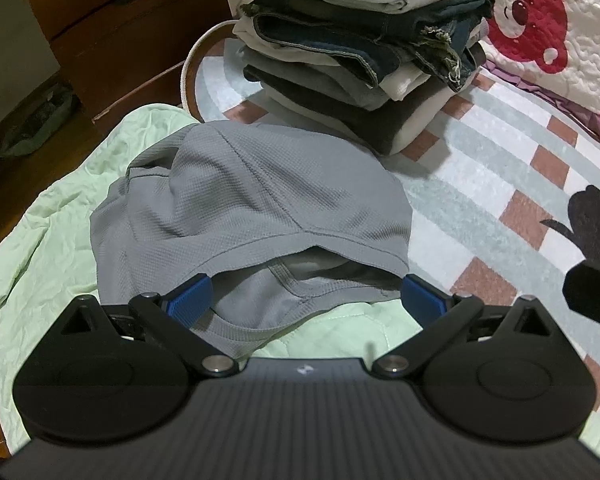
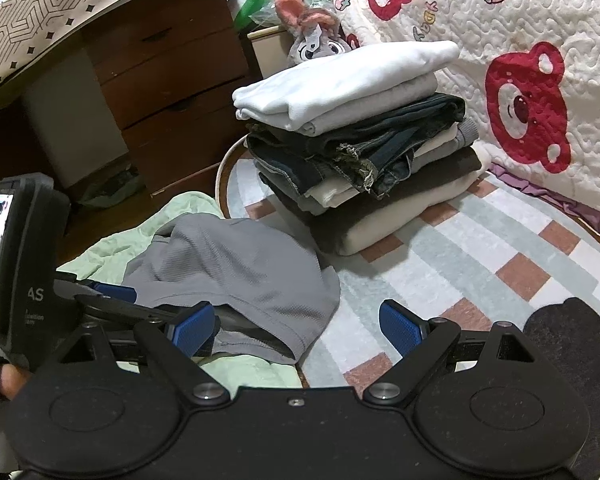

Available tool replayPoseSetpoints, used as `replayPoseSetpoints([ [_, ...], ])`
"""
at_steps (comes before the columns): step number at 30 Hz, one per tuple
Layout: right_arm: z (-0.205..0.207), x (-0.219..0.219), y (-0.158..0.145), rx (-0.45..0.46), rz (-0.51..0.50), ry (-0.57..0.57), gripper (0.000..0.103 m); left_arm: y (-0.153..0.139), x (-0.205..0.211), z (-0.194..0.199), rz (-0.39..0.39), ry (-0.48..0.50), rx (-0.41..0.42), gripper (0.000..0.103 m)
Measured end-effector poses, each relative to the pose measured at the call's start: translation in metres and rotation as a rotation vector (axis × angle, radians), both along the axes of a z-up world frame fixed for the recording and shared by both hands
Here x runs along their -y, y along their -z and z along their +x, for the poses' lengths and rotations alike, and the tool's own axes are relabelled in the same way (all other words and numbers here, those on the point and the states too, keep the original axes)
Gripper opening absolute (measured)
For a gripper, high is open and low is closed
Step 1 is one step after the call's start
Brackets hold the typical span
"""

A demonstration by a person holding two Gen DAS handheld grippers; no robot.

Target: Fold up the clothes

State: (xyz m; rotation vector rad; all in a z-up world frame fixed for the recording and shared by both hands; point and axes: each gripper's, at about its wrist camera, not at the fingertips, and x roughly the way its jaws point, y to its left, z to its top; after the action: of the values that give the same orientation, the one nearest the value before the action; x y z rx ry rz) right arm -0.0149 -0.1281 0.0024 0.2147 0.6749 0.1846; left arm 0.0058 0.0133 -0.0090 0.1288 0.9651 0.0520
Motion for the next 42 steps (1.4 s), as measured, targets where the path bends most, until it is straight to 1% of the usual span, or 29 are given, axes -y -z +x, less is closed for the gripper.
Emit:
replayPoseSetpoints([
  [11, 0.000, 0.000, 0.002, -0.007, -0.004, 0.003, 0.092, 0.000, -0.001, -0.001, -0.006, -0.003, -0.002, 0.102],
  [18, 0.006, 0.001, 0.014, -0.017, -0.003, 0.006, 0.092, 0.001, -0.003, -0.001, -0.005, -0.002, -0.004, 0.102],
  [21, 0.008, 0.002, 0.019, -0.021, -0.002, 0.007, 0.093, 0.004, -0.006, 0.001, -0.017, -0.010, -0.004, 0.102],
  [24, 0.010, 0.003, 0.024, -0.025, -0.002, 0.008, 0.094, 0.008, -0.012, 0.003, -0.005, -0.028, 0.011, 0.102],
  [27, 0.017, 0.002, 0.043, -0.031, 0.002, 0.002, 0.094, 0.011, -0.022, 0.008, -0.004, -0.053, 0.039, 0.102],
  [31, 0.028, -0.004, 0.066, -0.030, 0.025, -0.040, 0.094, 0.011, -0.045, 0.013, -0.028, -0.081, 0.109, 0.102],
  [33, 0.034, -0.011, 0.075, -0.025, 0.035, -0.070, 0.094, 0.011, -0.057, 0.015, -0.018, -0.105, 0.159, 0.102],
  [36, 0.046, -0.024, 0.087, -0.008, 0.019, -0.116, 0.094, 0.015, -0.072, 0.019, 0.031, -0.113, 0.228, 0.102],
  [39, 0.068, -0.032, 0.106, -0.014, 0.010, -0.136, 0.094, 0.023, -0.087, 0.023, 0.064, -0.106, 0.220, 0.102],
  [41, 0.086, -0.034, 0.122, -0.057, 0.013, -0.107, 0.094, 0.028, -0.098, 0.025, 0.083, -0.112, 0.215, 0.101],
  [42, 0.095, -0.032, 0.130, -0.084, 0.035, -0.083, 0.094, 0.031, -0.103, 0.027, 0.093, -0.116, 0.213, 0.101],
])
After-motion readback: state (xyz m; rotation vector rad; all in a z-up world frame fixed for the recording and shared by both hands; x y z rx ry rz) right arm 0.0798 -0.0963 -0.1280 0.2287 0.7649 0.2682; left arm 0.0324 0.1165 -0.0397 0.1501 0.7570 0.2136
